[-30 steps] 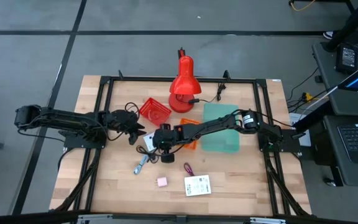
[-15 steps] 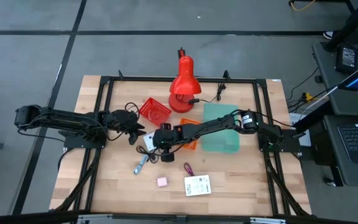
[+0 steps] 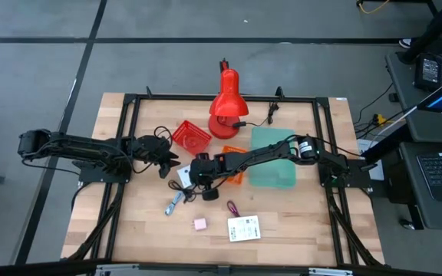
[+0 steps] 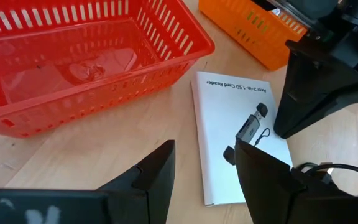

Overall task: Pick and place items into bin
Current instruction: Put the top card reader box into the red bin

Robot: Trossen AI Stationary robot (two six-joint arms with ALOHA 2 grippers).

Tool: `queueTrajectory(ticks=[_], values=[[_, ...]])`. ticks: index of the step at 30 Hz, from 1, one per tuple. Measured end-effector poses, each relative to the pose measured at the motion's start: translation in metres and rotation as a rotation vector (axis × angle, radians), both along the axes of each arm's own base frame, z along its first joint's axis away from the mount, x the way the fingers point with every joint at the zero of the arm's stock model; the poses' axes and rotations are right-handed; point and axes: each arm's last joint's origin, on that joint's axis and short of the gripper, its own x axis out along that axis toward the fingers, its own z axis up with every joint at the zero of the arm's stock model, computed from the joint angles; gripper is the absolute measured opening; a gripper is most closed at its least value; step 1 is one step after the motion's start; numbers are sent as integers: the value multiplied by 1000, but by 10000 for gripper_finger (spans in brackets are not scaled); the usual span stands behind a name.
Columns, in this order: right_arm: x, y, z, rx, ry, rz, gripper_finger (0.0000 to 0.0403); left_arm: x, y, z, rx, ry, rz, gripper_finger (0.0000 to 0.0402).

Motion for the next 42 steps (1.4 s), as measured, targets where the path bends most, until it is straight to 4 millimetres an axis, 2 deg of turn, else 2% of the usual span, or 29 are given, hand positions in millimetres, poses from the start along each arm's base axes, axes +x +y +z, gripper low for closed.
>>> queueTrajectory(ticks=[12,23,42], values=[[1,1,7,-9,-9,25,0,0,0,0,0,0,0,162],[2,13,14,0,-14,48,0,-3,0,-4,-5,47,2,162],[1,8,15,0,5,12,0,-3,-1,-4,-6,45,-2,162]])
